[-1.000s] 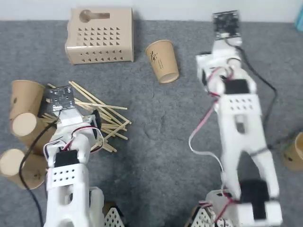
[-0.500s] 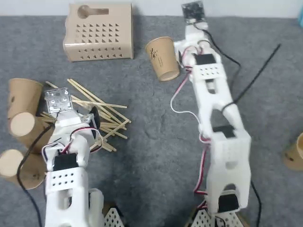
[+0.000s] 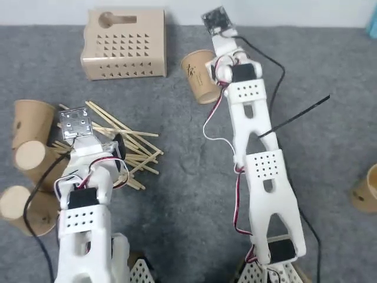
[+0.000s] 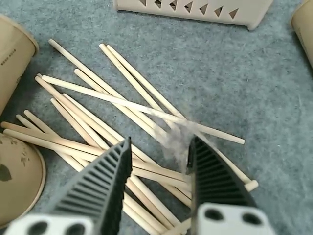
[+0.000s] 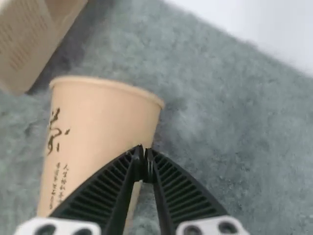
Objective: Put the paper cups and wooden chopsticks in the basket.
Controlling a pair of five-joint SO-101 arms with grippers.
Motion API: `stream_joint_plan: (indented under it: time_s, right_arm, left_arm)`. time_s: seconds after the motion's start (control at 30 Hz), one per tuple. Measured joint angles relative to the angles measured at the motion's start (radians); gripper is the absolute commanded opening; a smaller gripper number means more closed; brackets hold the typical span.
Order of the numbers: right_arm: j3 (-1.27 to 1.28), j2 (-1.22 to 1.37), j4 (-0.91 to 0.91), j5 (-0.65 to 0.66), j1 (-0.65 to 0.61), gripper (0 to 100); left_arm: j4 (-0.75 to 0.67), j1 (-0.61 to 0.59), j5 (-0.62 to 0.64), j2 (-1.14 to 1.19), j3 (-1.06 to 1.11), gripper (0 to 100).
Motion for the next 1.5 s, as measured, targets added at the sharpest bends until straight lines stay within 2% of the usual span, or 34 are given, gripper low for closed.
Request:
stream_joint_plan:
  time_s: [0.2, 0.43, 0.53, 0.67, 0.83, 1.17, 1.5]
  right_arm:
    - [-0.037, 0.052, 0.101, 0.002, -0.005, 0.7]
    - [-0.037, -0.018, 0.419, 0.002, 0.000, 0.7]
    - [-0.037, -0.109, 0.496, 0.002, -0.002, 0.7]
    - [-0.037, -0.196, 0.477, -0.086, -0.002, 0.7]
    - [-0.037, -0.218, 0.365, -0.219, -0.041, 0.8]
    - [-0.037, -0.150, 0.318, -0.233, -0.133, 0.8]
    - [-0.038, -0.129, 0.471, -0.236, -0.167, 0.8]
  left_arm:
    - [0.000, 0.000, 0.000, 0.000, 0.000, 18]
    - [0.000, 0.000, -0.005, 0.000, 0.000, 18]
    - [0.000, 0.000, -0.006, 0.000, 0.000, 18]
    - [0.000, 0.000, -0.008, 0.000, 0.000, 18]
    - [0.000, 0.000, -0.008, 0.000, 0.000, 18]
    - [0.000, -0.002, -0.008, 0.000, 0.000, 18]
    - [-0.018, -0.002, -0.008, 0.000, 0.000, 18]
